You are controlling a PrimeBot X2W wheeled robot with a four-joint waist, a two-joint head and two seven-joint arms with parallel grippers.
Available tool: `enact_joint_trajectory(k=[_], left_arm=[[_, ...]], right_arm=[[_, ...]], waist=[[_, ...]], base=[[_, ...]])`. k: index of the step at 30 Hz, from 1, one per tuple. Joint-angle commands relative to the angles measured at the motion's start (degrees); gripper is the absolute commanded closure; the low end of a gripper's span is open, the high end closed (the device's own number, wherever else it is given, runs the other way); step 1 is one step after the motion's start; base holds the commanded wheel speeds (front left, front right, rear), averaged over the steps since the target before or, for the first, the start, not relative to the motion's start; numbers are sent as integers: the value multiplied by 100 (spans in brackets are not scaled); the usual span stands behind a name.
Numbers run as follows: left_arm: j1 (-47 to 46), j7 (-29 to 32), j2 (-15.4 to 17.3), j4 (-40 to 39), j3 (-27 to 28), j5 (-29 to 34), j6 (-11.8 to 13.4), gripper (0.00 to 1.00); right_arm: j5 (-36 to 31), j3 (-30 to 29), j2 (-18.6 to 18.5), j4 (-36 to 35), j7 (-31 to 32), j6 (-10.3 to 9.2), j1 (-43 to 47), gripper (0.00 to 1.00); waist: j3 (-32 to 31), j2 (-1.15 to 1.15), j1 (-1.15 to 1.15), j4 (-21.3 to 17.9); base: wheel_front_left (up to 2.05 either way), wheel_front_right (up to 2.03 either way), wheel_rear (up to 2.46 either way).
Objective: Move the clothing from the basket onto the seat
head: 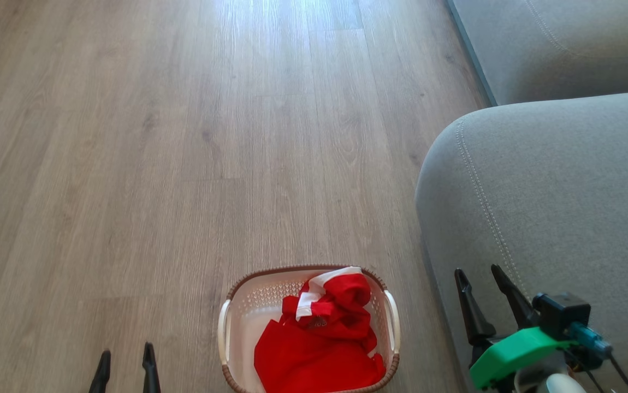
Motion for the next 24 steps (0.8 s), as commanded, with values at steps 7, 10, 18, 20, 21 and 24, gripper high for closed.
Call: enact_joint_trajectory(k=[7, 10, 18, 20, 21, 24], left_arm=[[-43, -187, 70, -72, 126, 539, 50, 0], [-30, -238, 72, -63, 122, 733, 65, 0], [-44, -245, 72, -79, 135, 749, 85, 0], [-41, -245, 72, -84, 131, 745, 89, 0], [-41, -245, 72, -86, 129, 742, 91, 0], [-39, -245, 72, -93, 123, 735, 101, 0]], right_arm=[[-710, -6, 111, -109, -80, -1, -85, 0], [-967, -45, 150, -95, -84, -1, -78, 0], [-1010, -76, 156, -74, -84, -1, -90, 0], [-1009, -75, 156, -73, -84, -1, -93, 0], [-1010, -74, 156, -74, -84, -1, -95, 0], [-1016, -75, 156, -79, -84, -1, -96, 0]], waist=[[5, 0, 0, -4], [5, 0, 0, -1], [23, 0, 0, 7], [31, 0, 0, 8], [35, 0, 0, 9], [46, 0, 0, 12]], base=[[0, 0, 0], [0, 0, 0], [0, 0, 0], [0, 0, 0], [0, 0, 0], [0, 0, 0]])
